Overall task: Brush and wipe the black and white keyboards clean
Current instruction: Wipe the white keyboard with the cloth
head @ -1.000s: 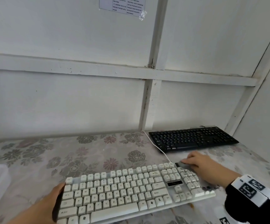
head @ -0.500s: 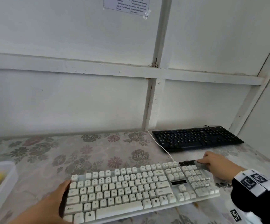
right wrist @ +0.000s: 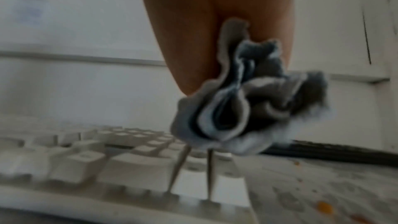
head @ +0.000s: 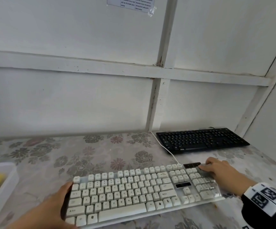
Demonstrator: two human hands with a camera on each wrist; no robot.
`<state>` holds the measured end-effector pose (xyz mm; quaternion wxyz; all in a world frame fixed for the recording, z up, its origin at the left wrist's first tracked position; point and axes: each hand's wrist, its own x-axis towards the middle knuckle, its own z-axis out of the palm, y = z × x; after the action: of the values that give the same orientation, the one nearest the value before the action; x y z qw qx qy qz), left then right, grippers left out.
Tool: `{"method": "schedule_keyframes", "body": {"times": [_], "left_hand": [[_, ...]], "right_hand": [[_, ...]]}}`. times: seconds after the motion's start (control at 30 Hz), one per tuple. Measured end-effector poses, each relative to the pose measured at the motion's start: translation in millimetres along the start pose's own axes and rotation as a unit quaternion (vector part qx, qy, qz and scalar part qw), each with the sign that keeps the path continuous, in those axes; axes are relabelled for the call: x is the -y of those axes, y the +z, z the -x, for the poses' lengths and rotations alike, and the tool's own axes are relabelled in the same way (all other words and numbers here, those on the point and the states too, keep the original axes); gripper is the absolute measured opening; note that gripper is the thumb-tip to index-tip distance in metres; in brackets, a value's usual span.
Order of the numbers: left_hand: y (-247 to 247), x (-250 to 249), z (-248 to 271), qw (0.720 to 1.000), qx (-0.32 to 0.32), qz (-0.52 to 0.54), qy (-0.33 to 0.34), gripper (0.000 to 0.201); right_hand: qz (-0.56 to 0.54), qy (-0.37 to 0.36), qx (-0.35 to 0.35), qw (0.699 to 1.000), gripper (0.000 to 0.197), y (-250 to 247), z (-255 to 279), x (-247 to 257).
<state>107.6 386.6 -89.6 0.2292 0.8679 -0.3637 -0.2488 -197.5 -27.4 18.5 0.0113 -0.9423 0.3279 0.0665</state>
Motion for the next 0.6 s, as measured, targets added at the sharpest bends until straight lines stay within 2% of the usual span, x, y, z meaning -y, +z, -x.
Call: {"method": "schedule_keyframes", "body": {"times": [0.1, 0.17, 0.23, 0.3, 0.37, 0.47, 0.53, 0.6], "left_hand": [[-4, -26, 11, 1.0, -0.003, 0.0, -0.009, 0.136], [-13, -50, 20, 1.0, -0.005, 0.011, 0.007, 0.124], [-22, -69, 29, 0.998, 0.033, 0.044, 0.001, 0.11], [-27, -76, 30, 0.996, 0.054, 0.072, -0.011, 0.11], [-30, -77, 32, 0.995, 0.057, 0.084, -0.01, 0.122], [-27, -74, 33, 0.994, 0.049, 0.095, -0.015, 0.129], [-26, -73, 32, 0.994, 0.045, 0.104, -0.004, 0.126], [-27, -70, 30, 0.994, 0.042, 0.104, 0.007, 0.126]], "right_hand": [[-0.036, 0.026, -0.017, 0.999, 0.023, 0, -3, -5], [-0.037, 0.063, -0.042, 0.996, 0.025, 1, -4, -6], [-0.033, 0.071, -0.054, 0.995, 0.028, -2, -3, 7], [-0.033, 0.015, -0.072, 0.997, 0.02, -10, -1, 41], [-0.067, -0.087, -0.069, 0.992, 0.023, -22, 5, 93], [-0.155, -0.228, -0.033, 0.961, 0.024, -34, 22, 183], [-0.166, -0.315, -0.026, 0.934, 0.022, -29, 29, 234], [-0.135, -0.367, -0.012, 0.92, 0.018, -19, 29, 275]]}}
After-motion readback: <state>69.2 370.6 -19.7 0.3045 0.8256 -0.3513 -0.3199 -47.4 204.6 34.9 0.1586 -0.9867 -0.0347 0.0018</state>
